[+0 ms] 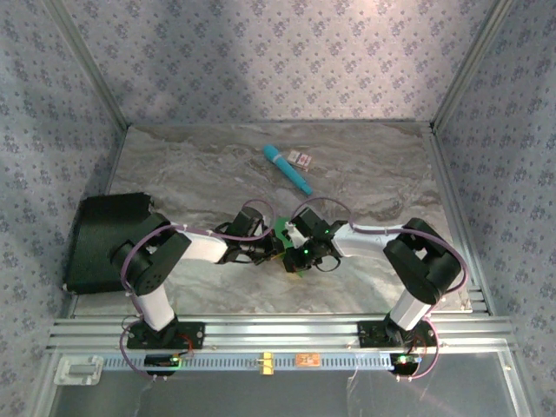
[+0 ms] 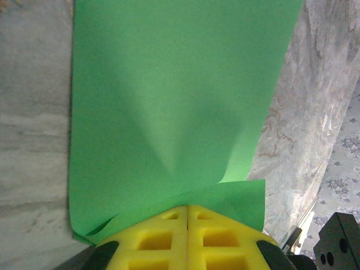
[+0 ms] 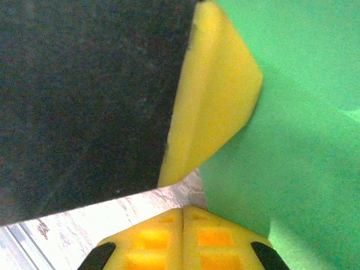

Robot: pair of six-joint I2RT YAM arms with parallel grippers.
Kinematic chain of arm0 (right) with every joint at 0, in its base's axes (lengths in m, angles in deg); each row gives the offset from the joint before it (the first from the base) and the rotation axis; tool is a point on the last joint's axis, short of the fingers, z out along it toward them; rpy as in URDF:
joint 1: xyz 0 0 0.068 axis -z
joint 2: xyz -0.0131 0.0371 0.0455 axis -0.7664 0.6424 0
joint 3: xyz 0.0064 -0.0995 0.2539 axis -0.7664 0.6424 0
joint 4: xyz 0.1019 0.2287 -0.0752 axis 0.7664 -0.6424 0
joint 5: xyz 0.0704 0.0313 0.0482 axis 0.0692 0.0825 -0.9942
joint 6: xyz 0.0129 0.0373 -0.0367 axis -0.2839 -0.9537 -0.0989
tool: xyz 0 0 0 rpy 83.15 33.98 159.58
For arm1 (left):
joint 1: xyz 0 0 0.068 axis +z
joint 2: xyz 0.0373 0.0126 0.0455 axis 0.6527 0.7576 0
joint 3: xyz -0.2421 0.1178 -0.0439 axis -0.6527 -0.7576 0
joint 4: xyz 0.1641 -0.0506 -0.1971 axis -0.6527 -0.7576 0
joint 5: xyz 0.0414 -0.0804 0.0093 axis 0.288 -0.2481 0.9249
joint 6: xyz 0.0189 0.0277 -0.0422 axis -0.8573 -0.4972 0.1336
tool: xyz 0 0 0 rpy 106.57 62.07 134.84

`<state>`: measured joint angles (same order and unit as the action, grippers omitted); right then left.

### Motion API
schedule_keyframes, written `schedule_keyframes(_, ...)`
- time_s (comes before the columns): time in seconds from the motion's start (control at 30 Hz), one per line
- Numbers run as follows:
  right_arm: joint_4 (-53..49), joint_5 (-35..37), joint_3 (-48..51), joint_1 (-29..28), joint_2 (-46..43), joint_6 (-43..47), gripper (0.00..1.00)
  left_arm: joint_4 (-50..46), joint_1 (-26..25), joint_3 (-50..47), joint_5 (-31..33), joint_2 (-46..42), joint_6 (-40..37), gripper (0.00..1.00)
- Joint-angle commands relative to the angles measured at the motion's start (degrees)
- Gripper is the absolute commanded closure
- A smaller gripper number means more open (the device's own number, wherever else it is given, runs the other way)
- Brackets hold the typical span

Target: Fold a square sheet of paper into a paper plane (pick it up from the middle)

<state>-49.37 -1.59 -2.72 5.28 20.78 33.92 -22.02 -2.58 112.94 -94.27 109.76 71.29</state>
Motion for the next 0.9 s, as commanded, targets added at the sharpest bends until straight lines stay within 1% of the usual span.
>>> schedule_keyframes(0.0,-1.4,0.4,1.8,0.8,-1.2,0.9,0.99,-5.6,0.4,-0.2,1.9,0.8,-1.2,0.95)
schedule_keyframes(0.1,0.2,-1.1,3.5,2.0,-2.0,0.3,0.98,-5.7,0.6,-0.2,2.0,0.7,-1.2,0.95)
schedule_keyframes(0.33,5.0,-7.8,7.3,3.8,-3.3,-1.3,0.96,-5.8,0.8,-0.3,2.0,0.8,-1.3,0.95)
schedule_keyframes(0.43,6.2,-10.1,7.3,4.2,-3.4,-1.7,0.95,-5.9,0.8,-0.2,1.9,0.8,-1.3,0.95)
schedule_keyframes(0.67,5.7,-10.3,3.6,4.7,-5.3,-3.0,0.94,-6.5,0.9,0.1,1.9,0.5,-1.7,0.95)
schedule_keyframes(0.87,5.9,-9.5,1.2,4.8,-1.4,-3.3,0.94,-6.6,0.8,0.1,1.9,0.5,-1.7,0.95)
